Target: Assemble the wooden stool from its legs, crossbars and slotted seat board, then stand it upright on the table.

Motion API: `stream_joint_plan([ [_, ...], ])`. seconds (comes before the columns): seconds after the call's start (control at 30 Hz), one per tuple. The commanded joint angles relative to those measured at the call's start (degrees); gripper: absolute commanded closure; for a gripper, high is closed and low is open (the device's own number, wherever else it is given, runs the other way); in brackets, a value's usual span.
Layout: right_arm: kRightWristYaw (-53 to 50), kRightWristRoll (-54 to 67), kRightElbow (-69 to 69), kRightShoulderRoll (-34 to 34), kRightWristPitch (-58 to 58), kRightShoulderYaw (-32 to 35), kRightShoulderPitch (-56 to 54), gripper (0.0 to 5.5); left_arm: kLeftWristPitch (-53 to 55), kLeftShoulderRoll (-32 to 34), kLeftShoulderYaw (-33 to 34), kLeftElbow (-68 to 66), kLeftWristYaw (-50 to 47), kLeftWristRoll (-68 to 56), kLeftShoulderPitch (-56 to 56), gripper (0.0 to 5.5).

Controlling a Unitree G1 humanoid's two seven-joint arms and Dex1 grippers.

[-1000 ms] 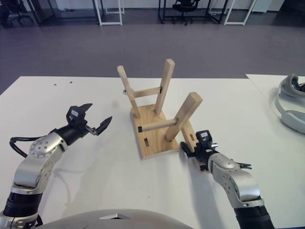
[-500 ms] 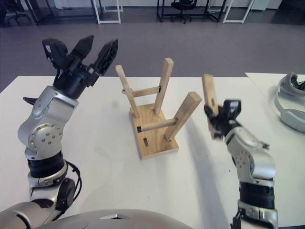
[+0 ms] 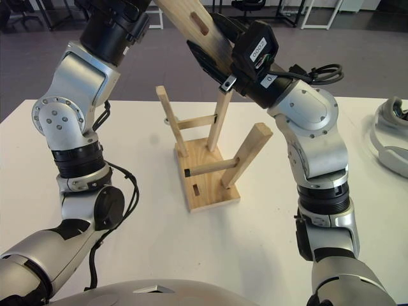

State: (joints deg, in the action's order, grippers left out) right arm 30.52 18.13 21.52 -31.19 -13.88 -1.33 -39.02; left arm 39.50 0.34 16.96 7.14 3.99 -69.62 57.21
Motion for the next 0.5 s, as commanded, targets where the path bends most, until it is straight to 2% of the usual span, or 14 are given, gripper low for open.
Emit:
stream_joint_plan([
  [0.03, 0.57, -0.28, 0.53, 0.63, -0.07, 0.20, -0.20, 3.39, 0.00, 0.00, -1.38, 1.94, -1.08, -0.35, -0.80, 1.90],
  [0.5, 0.54, -2.76, 0.46, 0.92, -0.22, 0.37, -0.16, 3.39, 0.73, 2.98, -3.40, 1.56, -2.26, 3.19, -3.28, 4.11],
])
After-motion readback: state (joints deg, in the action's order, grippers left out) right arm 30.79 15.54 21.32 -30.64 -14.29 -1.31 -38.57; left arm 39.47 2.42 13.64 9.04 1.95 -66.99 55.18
